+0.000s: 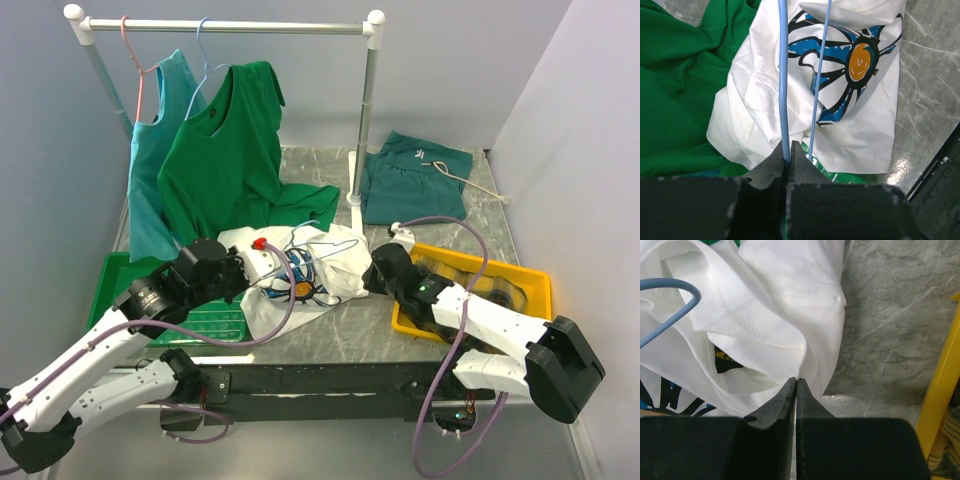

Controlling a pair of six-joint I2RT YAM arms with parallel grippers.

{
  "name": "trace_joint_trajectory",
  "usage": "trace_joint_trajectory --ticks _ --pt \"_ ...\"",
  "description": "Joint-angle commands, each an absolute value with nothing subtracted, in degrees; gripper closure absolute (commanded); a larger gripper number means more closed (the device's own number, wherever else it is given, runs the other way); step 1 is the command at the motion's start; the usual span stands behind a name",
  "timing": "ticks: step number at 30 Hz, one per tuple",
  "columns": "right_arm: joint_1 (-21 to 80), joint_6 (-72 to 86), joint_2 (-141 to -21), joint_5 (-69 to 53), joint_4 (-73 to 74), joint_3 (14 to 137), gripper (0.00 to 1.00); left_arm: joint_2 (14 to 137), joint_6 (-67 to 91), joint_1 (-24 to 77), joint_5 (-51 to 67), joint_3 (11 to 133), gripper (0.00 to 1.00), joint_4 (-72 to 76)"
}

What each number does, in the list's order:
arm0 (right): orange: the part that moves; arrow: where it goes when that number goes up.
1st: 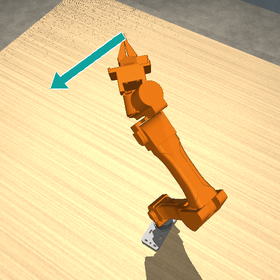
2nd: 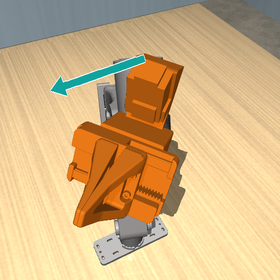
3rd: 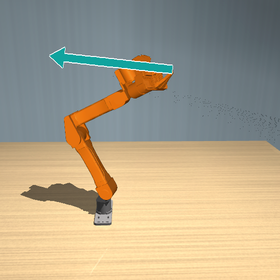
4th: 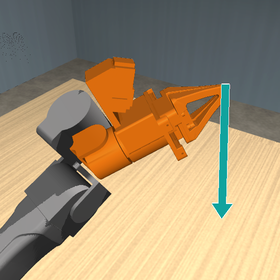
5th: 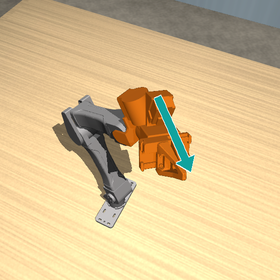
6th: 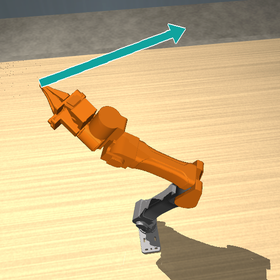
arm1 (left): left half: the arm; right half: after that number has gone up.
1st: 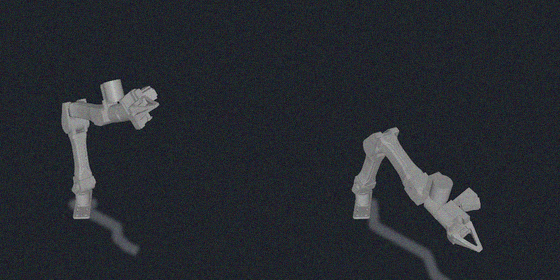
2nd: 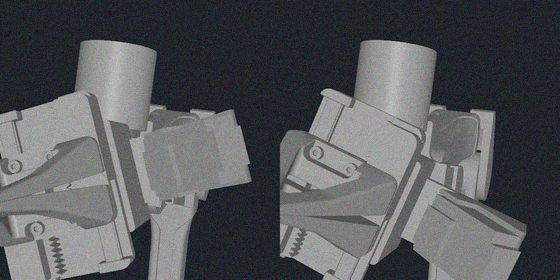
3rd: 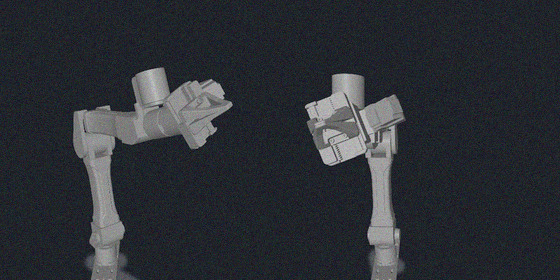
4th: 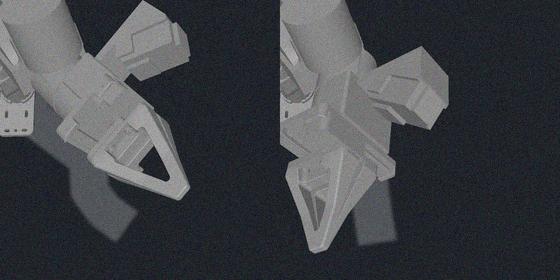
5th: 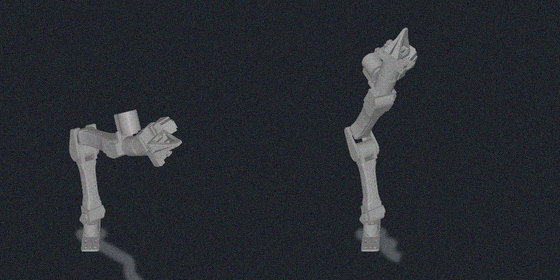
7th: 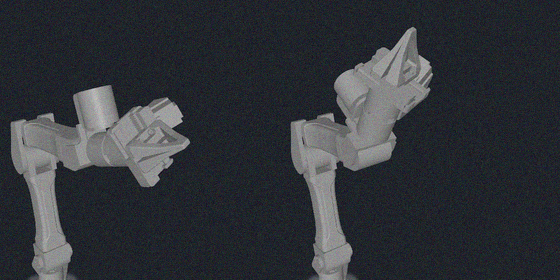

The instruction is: Place the t-shirt on the hanger

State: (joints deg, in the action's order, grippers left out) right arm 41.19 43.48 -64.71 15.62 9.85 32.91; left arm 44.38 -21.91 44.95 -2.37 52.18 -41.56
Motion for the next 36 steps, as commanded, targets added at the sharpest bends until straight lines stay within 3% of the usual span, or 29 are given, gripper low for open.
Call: trace_joint_trajectory --ticks 1,21,30,36 --pt "40.87 43.68 -63.11 18.71 8.69 35.86 0.97 44.65 -22.77 46.14 -2.90 53.53 0.99 -41.31" --pt "41.57 32.27 -63.89 25.67 11.61 54.12 1.00 47.29 -21.09 49.04 -1.94 53.78 0.99 -41.31" --pt "51.75 23.30 -70.75 27.33 10.20 75.21 1.00 43.77 -15.57 49.04 0.18 53.53 0.99 -24.36" --pt "55.90 24.96 -68.66 25.14 8.62 79.20 1.00 41.57 -1.09 49.04 -7.11 48.79 0.99 -8.72"
